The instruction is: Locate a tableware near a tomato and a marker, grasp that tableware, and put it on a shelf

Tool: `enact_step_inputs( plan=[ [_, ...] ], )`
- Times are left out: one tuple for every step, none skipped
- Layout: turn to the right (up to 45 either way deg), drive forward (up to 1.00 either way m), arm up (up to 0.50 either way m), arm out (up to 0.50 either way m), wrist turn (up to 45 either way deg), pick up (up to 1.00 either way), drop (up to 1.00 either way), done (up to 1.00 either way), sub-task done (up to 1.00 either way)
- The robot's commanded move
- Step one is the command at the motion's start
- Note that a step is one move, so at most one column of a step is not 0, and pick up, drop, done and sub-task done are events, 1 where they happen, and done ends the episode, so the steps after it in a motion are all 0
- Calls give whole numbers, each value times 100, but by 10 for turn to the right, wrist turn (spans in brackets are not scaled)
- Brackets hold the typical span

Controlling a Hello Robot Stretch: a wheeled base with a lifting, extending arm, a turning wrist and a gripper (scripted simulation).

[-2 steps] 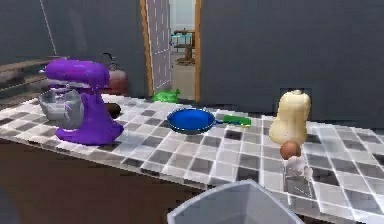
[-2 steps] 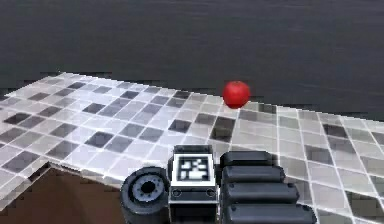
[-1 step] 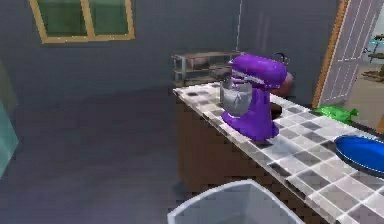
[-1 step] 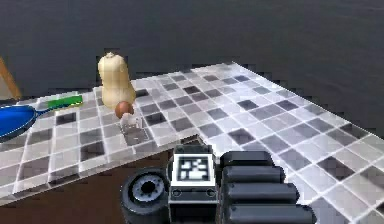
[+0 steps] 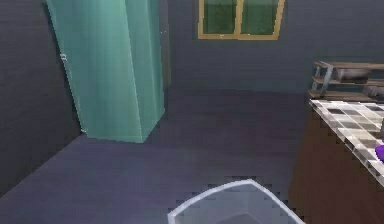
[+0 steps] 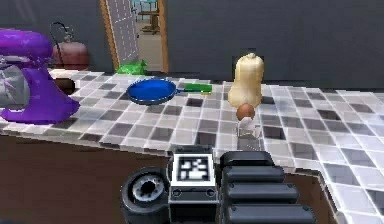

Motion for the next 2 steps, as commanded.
enact_step_inputs(
  plan=[
    [0,25,0,0,0,0,0,0,0],
    [150,0,0,0,0,0,0,0,0]
  ],
)
